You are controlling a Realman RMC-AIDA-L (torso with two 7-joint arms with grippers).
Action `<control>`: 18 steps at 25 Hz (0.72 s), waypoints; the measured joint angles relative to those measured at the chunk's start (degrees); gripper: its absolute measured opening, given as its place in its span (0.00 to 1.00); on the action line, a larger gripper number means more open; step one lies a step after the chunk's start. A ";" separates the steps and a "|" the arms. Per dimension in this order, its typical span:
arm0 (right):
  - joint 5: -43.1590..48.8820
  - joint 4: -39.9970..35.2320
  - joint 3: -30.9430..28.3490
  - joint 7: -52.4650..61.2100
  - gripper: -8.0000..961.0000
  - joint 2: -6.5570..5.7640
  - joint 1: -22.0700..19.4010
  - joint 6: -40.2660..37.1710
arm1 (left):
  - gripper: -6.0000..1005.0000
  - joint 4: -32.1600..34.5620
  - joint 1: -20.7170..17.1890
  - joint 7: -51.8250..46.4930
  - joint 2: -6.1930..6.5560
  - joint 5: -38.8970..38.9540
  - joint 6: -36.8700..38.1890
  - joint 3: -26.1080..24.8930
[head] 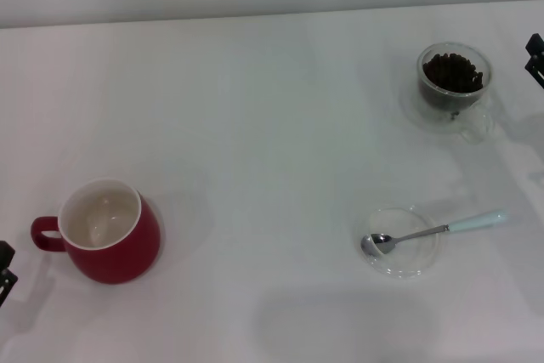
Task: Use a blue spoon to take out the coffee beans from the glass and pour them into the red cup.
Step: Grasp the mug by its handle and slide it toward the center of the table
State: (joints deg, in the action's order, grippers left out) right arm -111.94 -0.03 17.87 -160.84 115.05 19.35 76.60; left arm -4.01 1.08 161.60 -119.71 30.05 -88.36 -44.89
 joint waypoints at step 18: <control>0.07 3.22 0.32 0.09 0.91 0.09 -0.67 3.14 | 0.86 -0.69 4.74 0.01 0.17 -1.06 10.18 2.97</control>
State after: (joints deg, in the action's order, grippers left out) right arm -111.88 3.19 18.18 -160.75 115.14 18.68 79.75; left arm -4.70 5.81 161.61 -119.54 28.99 -78.18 -41.91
